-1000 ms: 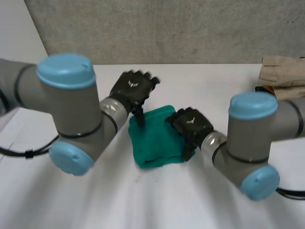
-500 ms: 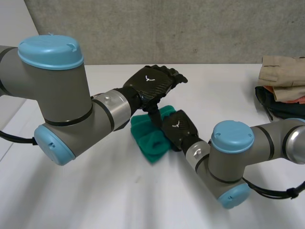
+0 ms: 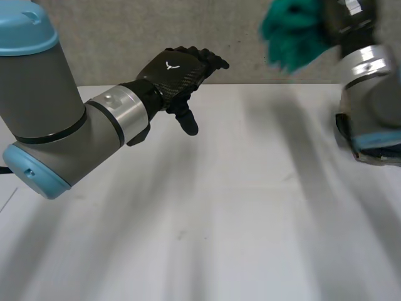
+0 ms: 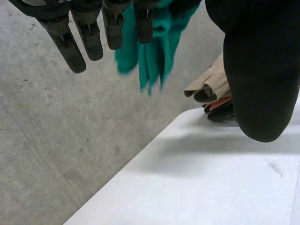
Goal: Fold the laundry.
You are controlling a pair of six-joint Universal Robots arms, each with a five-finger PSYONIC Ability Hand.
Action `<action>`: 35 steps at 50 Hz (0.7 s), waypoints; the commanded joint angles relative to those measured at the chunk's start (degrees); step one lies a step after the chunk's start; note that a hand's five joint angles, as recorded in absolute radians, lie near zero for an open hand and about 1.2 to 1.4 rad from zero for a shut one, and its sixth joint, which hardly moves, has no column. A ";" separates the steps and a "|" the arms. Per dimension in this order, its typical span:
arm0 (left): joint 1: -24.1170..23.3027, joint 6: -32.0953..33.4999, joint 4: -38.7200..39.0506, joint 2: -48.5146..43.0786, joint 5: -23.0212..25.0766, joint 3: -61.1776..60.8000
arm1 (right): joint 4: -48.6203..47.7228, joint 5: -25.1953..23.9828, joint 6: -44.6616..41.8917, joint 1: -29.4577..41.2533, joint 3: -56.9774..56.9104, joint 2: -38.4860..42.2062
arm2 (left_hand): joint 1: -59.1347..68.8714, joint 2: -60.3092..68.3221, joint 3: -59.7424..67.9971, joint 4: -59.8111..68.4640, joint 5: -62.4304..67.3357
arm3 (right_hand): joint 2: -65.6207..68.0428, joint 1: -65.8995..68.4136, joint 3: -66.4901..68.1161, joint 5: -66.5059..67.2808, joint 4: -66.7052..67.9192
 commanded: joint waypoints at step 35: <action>-1.40 -0.83 0.16 1.33 0.01 -6.32 | 6.75 -33.54 18.04 -40.18 -7.07 14.92 | 2.22 1.41 0.97 1.65 0.23 | -55.76 -49.73 -55.82 -54.13 -58.13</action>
